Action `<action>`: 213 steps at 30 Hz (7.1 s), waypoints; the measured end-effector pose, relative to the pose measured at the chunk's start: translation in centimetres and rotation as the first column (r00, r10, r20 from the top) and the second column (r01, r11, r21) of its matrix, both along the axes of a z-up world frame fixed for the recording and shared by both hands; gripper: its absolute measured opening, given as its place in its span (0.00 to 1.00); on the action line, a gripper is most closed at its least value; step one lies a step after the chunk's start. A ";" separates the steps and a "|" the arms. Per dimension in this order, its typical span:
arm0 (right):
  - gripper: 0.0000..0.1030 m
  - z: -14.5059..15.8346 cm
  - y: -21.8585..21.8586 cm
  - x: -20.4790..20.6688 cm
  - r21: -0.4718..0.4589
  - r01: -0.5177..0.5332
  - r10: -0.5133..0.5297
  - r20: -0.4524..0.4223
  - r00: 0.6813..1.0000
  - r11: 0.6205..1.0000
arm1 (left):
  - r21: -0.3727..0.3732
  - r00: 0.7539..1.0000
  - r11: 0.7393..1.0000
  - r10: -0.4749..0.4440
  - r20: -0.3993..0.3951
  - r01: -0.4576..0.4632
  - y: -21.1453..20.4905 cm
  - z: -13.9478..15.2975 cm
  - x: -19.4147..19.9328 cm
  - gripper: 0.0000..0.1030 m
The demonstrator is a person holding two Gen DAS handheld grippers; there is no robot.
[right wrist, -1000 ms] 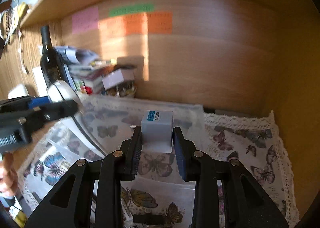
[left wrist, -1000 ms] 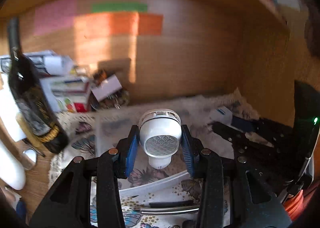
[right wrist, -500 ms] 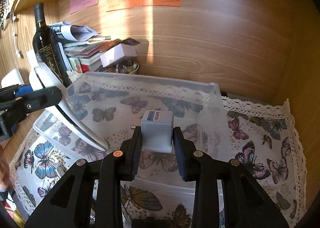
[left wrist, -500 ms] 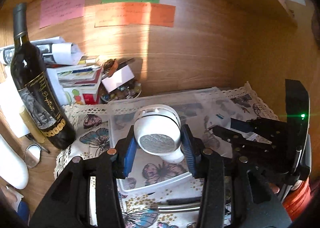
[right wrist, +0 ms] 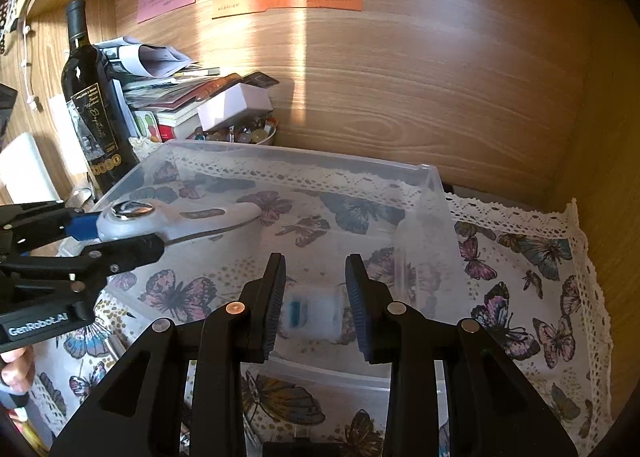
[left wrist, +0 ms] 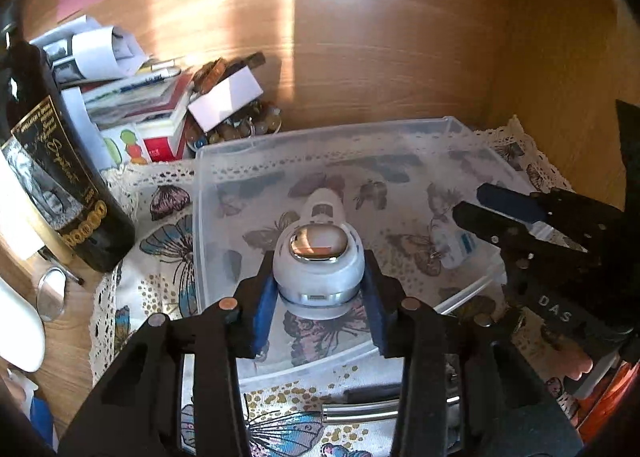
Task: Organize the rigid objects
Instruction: 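Lower the foot file into the clear box and open the left tool, then grasp the black-and-gold tube on the cloth with the left tool, then lift the tube with the left tool while the right tool grasps the small black item, then place the tube in the box with the left tool while the right tool drops the black item in, then grasp the silver pen with the left tool while the right tool grasps the keys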
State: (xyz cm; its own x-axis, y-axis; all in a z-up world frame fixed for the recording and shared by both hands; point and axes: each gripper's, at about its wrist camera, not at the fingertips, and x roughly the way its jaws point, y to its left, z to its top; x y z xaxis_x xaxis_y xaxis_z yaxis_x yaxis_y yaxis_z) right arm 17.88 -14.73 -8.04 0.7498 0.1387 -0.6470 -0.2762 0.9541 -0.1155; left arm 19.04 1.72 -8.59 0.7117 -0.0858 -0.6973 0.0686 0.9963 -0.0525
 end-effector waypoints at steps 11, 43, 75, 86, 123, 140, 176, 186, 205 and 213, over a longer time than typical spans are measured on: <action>0.64 2.1 0.1 -2.1 -0.005 -0.005 0.006 0.090 0.996 1.000 | -0.015 1.000 1.000 0.020 0.000 -0.020 0.6 1.3 -1.5 0.39; 0.75 0.0 -3.0 -11.4 -0.007 0.045 -0.045 0.045 0.998 0.999 | 0.023 0.998 1.000 -0.016 -0.067 0.017 -3.0 -3.8 -11.8 0.93; 0.41 -4.1 -3.5 -6.5 0.035 0.040 -0.031 -0.213 0.976 0.999 | -0.096 0.998 0.995 -0.002 -0.061 -0.003 -0.2 -5.2 -12.8 0.38; 0.40 -3.1 -3.5 -7.5 0.021 0.053 -0.049 -0.142 0.989 0.998 | -0.060 0.997 0.998 -0.023 -0.069 0.019 -2.6 -4.5 -11.9 0.76; 0.40 1.8 -4.7 -10.8 0.127 0.009 -0.016 0.055 0.998 0.992 | 0.039 0.989 0.991 0.127 0.077 -0.130 -2.7 0.1 -11.2 0.80; 0.41 5.3 -1.3 -5.9 0.119 -0.050 0.035 0.129 0.991 0.992 | 0.026 0.986 0.998 0.045 0.160 -0.049 -1.7 4.2 -4.7 0.80; 0.55 4.7 -0.6 -4.5 0.070 -0.040 0.033 0.096 0.995 0.997 | 0.048 0.989 0.999 -0.005 0.151 -0.002 -1.6 4.6 -4.2 0.89; 0.65 5.4 -2.2 -8.7 0.046 -0.014 0.007 0.145 0.989 0.999 | 0.080 0.988 0.996 -0.053 0.144 0.042 -1.3 4.0 -8.2 0.91; 0.65 -2.1 -6.4 -10.1 0.034 0.068 -0.063 -0.110 0.992 0.997 | 0.068 0.971 0.973 -0.214 -0.105 0.221 -5.5 -3.7 -4.9 0.87; 0.65 -3.5 -4.4 -9.1 -0.001 -0.004 0.004 -0.164 0.986 1.000 | -0.017 0.956 0.967 -0.254 -0.148 0.255 -4.9 -4.4 -5.7 0.57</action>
